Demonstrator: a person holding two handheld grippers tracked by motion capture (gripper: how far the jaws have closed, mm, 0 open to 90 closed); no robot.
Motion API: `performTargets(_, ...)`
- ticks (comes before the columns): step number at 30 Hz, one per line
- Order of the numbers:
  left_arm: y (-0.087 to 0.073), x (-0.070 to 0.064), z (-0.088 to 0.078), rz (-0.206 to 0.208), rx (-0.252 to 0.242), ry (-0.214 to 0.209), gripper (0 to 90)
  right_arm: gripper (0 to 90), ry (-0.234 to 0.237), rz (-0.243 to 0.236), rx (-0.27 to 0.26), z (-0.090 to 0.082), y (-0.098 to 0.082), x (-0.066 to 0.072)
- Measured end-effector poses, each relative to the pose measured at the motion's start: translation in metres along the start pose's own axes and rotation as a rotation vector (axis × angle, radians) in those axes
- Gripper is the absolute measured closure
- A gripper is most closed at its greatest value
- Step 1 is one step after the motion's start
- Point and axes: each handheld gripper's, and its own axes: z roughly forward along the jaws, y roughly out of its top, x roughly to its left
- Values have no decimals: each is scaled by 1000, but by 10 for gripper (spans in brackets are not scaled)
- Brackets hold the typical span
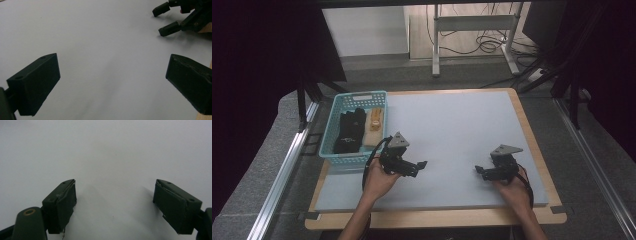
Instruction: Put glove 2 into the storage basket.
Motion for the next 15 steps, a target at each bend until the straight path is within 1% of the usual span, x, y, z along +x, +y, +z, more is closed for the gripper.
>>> performTargets(3,-3,-3,4,9,4,-16,0,182,0,0,0,0,0,0)
performTargets(6,-7,-6,8,18,11,-16,0,182,0,0,0,0,0,0)
performTargets(9,-12,-6,11,17,15,-23,0,182,0,0,0,0,0,0)
performTargets(15,-24,-6,18,29,36,-33,0,182,0,-1,0,0,0,0)
